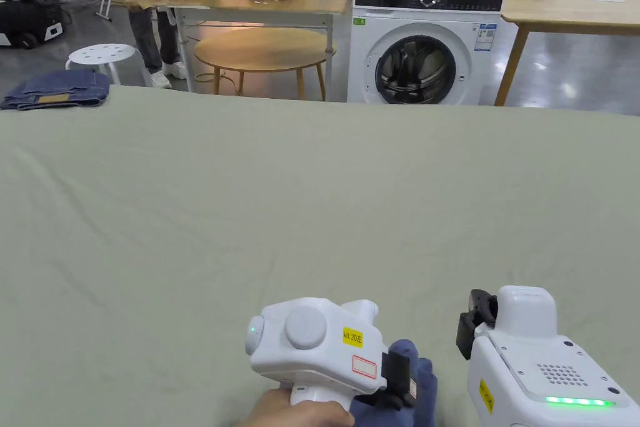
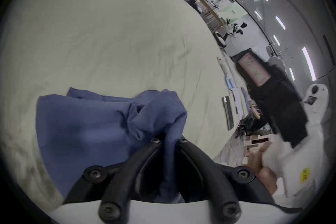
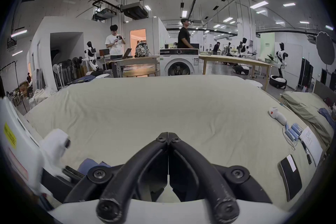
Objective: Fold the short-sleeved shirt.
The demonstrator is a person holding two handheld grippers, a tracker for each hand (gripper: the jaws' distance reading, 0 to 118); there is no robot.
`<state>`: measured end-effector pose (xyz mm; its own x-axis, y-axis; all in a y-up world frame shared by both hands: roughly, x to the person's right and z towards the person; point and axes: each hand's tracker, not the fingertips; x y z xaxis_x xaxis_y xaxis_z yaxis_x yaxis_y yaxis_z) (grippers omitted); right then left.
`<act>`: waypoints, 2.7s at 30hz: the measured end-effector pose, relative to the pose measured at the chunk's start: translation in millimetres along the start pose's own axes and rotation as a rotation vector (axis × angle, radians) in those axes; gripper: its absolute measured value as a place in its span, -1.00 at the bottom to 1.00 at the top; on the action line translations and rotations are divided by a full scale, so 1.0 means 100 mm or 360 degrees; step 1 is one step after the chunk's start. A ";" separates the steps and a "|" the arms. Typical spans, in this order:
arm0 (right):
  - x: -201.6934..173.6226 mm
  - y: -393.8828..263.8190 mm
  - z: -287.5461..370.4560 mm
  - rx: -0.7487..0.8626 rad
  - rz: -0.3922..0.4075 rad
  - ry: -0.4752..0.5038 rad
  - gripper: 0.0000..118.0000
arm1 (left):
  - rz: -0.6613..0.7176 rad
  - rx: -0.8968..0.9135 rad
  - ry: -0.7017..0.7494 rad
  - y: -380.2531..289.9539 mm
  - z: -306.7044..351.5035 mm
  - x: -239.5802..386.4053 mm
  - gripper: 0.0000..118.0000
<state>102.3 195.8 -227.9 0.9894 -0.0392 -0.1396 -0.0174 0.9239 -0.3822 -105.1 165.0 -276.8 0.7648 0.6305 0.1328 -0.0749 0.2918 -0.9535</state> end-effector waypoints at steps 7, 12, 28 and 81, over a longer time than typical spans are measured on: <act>0.10 -0.02 0.04 -0.0012 -0.0009 -0.0027 -1.00 | -0.0011 -0.0007 -0.0043 -0.07 0.01 0.04 -0.16; 0.18 -0.03 0.07 -0.0019 -0.0025 -0.0047 -1.00 | -0.0072 0.0094 -0.0077 -0.05 0.31 0.06 -0.08; 0.23 -0.07 0.05 -0.0046 -0.0053 -0.0062 -1.00 | 0.0063 -0.0023 -0.0149 -0.14 -0.49 -0.41 -1.00; -0.42 -0.81 0.20 -0.0367 0.0144 0.0090 -1.00 | -0.0473 0.1536 0.0998 -0.95 1.44 -0.63 -1.00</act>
<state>64.8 130.4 -172.5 0.9729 0.0124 -0.2310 -0.1441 0.8137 -0.5632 -238.4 201.3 -155.6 0.9933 0.0628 -0.0973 -0.0874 0.9577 -0.2742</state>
